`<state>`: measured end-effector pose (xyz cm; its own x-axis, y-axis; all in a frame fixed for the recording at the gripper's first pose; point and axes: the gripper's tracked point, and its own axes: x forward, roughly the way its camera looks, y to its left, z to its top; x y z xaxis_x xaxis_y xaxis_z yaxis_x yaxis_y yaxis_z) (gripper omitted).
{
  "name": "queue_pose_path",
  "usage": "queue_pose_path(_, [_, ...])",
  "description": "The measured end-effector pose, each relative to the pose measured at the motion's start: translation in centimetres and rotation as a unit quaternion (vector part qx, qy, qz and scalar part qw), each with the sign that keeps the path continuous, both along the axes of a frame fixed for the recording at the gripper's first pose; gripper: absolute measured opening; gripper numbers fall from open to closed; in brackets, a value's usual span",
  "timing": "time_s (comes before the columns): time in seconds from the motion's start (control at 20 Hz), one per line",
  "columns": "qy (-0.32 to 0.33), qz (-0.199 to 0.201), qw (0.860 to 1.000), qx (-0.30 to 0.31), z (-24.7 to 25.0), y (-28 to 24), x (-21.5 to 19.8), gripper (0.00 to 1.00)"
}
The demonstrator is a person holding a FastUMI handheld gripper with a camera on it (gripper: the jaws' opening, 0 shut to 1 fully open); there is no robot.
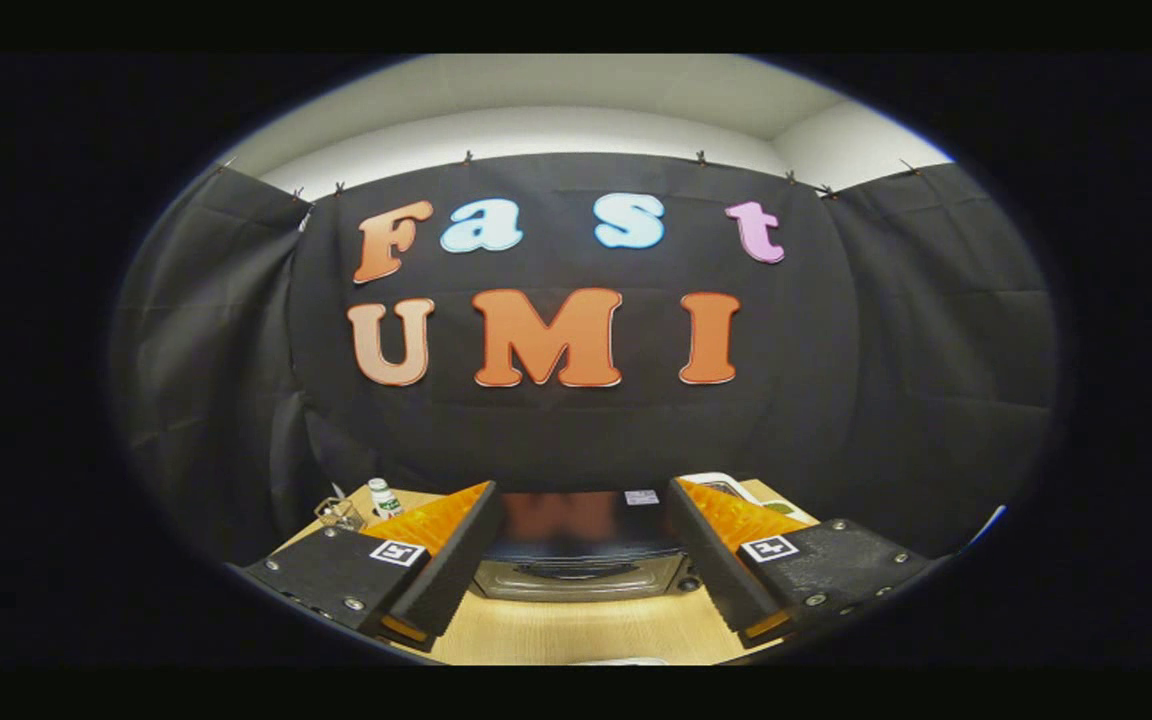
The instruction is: Open the toaster oven, put the food inside, and close the toaster oven door.
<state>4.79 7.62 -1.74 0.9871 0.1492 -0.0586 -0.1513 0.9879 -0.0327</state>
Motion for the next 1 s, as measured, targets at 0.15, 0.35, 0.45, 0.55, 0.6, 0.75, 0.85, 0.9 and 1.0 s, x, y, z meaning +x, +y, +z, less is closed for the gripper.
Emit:
queue_pose_path(0.15, [0.02, 0.017, 1.0, -0.005, -1.9, 1.4, 2.5, 0.99])
queue_pose_path(0.35, [0.052, 0.037, 0.998, -0.021, -5.5, 3.0, 6.1, 0.99])
queue_pose_path(0.45, [0.071, 0.043, 0.996, -0.038, -7.6, 3.5, 7.9, 0.99])
queue_pose_path(0.55, [0.091, 0.043, 0.993, -0.055, -9.9, 3.5, 9.3, 0.99])
queue_pose_path(0.6, [0.103, 0.043, 0.992, -0.061, -11.1, 3.5, 9.9, 0.99])
queue_pose_path(0.75, [0.135, 0.043, 0.988, -0.067, -14.4, 3.5, 11.0, 0.99])
queue_pose_path(0.85, [0.156, 0.042, 0.985, -0.067, -16.3, 3.5, 11.4, 0.99])
queue_pose_path(0.9, [0.165, 0.041, 0.983, -0.066, -17.1, 3.4, 11.6, 0.99])
queue_pose_path(1.0, [0.177, 0.043, 0.981, -0.06, -18.1, 3.5, 11.6, 0.99])
